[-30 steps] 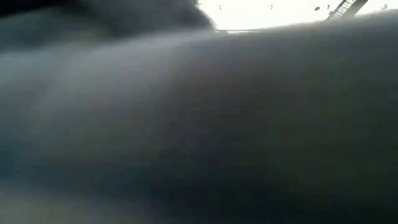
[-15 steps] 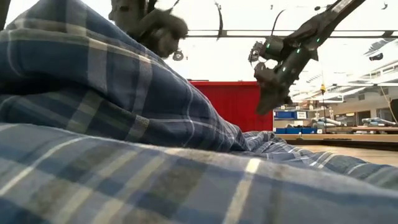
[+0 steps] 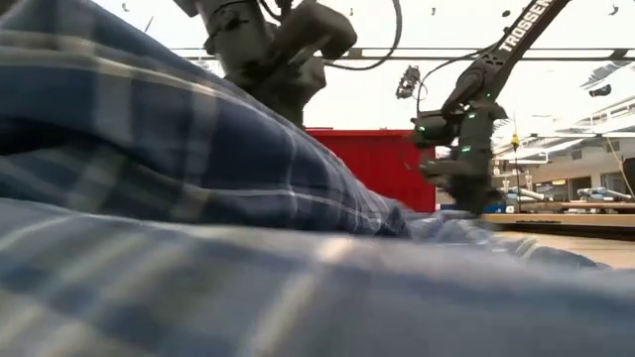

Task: Fold laundry
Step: Fold the blue pants

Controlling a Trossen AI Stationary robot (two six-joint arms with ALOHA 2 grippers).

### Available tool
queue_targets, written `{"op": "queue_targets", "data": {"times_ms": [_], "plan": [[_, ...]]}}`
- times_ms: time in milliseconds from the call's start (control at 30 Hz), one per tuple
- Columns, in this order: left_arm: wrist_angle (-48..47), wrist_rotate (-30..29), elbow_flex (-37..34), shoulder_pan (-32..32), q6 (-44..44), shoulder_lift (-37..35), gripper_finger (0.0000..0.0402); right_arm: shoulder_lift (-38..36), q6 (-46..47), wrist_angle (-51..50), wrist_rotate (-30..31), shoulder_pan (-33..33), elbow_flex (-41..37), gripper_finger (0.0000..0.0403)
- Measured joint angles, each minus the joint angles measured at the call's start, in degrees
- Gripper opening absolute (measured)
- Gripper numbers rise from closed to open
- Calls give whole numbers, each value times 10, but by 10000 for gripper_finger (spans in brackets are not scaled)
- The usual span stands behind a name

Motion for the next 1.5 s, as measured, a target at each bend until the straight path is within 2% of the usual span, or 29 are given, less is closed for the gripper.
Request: {"op": "queue_targets", "data": {"times_ms": [100,267,367,500,700,833,967,1033,1133,1267,1433,1500], "plan": [[-38,8,0,-10,0,17,39,-36,-1,-105,6,9,-6,94],[-77,3,0,-7,0,20,22,-141,4,-194,-29,47,-4,94],[-120,-16,1,-6,-29,9,18,-217,26,-178,-28,63,-3,95],[-143,-52,3,-11,-51,-20,26,-278,40,-92,-14,61,-2,100],[-150,-81,3,-8,-52,-81,86,-236,48,9,-1,39,-2,117],[-177,-97,3,-14,-110,-125,142,-177,18,30,37,32,-3,135],[-113,-210,2,-73,-172,-140,179,-147,16,43,24,40,-43,144],[-83,-227,2,-95,-178,-121,184,-147,17,60,20,48,-74,145],[-41,-223,1,-110,-187,-80,183,-154,31,73,13,56,-121,143],[-18,-168,1,-116,-201,-32,177,-169,62,95,-1,69,-171,143],[-49,-86,1,-118,-209,26,176,-207,114,87,-19,96,-210,142],[-92,-63,1,-115,-213,43,176,-226,137,76,-21,112,-213,142]]}}
